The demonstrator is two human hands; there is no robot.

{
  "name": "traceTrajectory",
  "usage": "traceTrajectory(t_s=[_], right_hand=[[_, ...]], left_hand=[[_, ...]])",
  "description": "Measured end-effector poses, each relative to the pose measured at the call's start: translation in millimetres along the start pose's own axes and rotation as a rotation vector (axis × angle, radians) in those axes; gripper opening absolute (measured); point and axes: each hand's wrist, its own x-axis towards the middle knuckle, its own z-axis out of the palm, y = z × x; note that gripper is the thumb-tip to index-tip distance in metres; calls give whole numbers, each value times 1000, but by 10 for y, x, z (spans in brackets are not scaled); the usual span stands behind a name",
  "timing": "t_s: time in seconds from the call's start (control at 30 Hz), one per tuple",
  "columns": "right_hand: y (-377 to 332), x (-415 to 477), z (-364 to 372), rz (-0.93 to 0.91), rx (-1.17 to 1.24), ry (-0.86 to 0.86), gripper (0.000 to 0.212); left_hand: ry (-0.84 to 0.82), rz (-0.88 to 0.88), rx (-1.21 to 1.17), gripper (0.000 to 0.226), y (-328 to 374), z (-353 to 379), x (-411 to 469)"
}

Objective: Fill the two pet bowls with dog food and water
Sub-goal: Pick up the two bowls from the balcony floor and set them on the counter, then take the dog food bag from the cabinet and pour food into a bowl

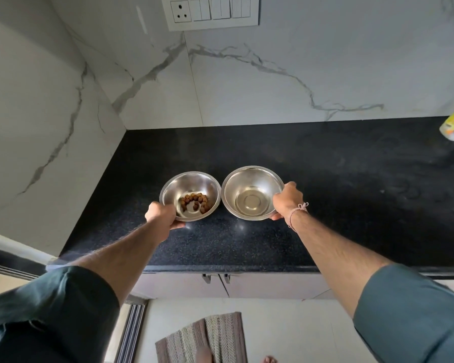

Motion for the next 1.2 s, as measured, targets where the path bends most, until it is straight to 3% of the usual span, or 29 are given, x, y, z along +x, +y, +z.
traceTrajectory(t_s=[0.6,0.73,0.87,0.97,1.2], right_hand=[[173,37,88,72,44,96,26],[156,25,51,70,30,110,27],[23,-12,-52,-48,-115,223,42],[-185,-55,-173,-151,-96,274,45],[-924,-305,-575,-430,3,343,45]], left_hand=[[19,-26,-36,38,-151,-113,215],[47,-27,-7,49,-85,-143,168],[185,132,64,61,59,-240,131],[214,225,72,61,294,-328,57],[66,419,-131,59,1130,-485,-401]])
